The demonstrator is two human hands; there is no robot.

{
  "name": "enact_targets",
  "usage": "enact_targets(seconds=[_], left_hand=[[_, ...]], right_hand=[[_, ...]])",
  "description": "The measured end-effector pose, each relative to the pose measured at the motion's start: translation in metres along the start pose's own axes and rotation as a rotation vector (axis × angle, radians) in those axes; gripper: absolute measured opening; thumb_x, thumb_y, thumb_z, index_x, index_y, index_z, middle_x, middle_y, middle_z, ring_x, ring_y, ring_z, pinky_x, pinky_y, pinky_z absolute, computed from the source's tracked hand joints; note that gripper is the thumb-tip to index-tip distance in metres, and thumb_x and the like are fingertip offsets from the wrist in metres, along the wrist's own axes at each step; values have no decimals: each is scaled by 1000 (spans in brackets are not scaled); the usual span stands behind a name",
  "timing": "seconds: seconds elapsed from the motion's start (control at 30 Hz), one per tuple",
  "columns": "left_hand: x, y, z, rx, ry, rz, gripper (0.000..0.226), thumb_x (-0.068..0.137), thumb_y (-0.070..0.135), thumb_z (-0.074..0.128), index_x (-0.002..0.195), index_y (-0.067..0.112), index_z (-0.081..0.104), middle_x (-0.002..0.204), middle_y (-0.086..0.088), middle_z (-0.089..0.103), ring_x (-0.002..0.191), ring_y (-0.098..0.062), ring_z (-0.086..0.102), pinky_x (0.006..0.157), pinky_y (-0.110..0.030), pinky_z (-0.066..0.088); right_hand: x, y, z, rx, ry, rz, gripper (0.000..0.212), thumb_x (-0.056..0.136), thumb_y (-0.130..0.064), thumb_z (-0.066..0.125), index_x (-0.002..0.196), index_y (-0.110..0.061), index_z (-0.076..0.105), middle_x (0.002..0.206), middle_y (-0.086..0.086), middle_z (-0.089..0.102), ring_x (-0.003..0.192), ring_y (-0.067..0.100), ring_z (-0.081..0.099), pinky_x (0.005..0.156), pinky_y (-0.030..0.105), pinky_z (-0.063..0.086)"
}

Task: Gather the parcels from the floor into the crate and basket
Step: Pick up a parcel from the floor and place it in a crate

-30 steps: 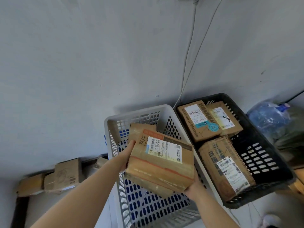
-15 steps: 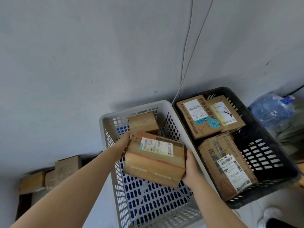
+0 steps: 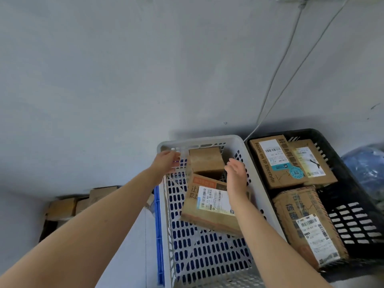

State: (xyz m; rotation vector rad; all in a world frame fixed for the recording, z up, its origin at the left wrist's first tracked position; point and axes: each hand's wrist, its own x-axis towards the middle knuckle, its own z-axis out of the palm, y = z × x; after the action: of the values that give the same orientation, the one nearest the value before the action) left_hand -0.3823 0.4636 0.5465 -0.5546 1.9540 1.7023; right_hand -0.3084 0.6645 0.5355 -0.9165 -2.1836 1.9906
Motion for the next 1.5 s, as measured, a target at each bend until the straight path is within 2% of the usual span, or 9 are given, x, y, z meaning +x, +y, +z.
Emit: enact_targets(seconds=[0.2,0.53,0.73,0.83,1.0,1.2,1.33,1.43,1.5], left_hand=[[-26,-13,-106,-60,111,-39,20,99,15,46,112,6,60,105,-11,63,95,-24,60,79,-31,49],[-35,-122,-328,-13,209,-158,23,98,14,41,106,8,63,91,-8,63,66,-14,55,56,-21,42],[-12,-230,-495,50,215,-390,19,95,12,48,78,13,57,67,-3,53,57,-16,47,52,-22,33],[19,-286,-557,71,308,-471,15,93,11,51,79,10,56,65,-6,50,56,-18,45,53,-24,32],[106,-374,-570,-6,318,-538,12,95,12,52,94,4,60,76,-10,57,68,-21,53,59,-27,38],[217,-486,-517,-86,187,-514,12,99,19,43,100,14,53,93,-5,52,88,-20,50,71,-28,41],[264,-533,-492,-106,135,-470,11,97,22,44,106,18,48,94,2,50,97,-18,48,92,-33,43],[285,-550,-481,-108,141,-429,23,98,24,45,119,17,47,111,2,51,105,-17,46,105,-35,40],[296,-557,-476,-97,113,-402,40,98,26,44,137,17,42,124,2,46,114,-17,44,110,-35,37]], right_hand=[[-37,-26,111,-91,-265,-28,28,94,-23,58,121,-18,56,118,3,61,109,21,60,95,39,50],[-121,14,312,-222,-430,84,15,94,-5,50,105,-11,59,96,9,63,78,18,60,69,24,48],[-160,111,466,-359,-496,348,39,87,5,34,58,-21,32,59,2,35,40,7,34,42,18,23],[-162,167,519,-443,-555,407,29,86,3,37,64,-17,36,64,3,34,46,9,34,43,20,26],[-129,260,571,-525,-448,441,9,91,-9,46,91,-6,54,84,11,50,75,22,45,69,32,34],[-52,390,602,-683,-358,320,30,94,-18,56,123,-13,48,129,7,43,78,3,46,57,20,36],[-20,449,617,-727,-311,277,53,95,-17,53,144,-13,35,145,9,34,100,18,49,75,28,38],[-3,479,627,-647,-264,294,66,94,-20,52,153,-14,24,150,7,35,126,24,47,84,29,37],[4,492,631,-553,-221,319,62,94,-22,53,151,-15,29,138,3,48,120,23,52,84,29,41]])
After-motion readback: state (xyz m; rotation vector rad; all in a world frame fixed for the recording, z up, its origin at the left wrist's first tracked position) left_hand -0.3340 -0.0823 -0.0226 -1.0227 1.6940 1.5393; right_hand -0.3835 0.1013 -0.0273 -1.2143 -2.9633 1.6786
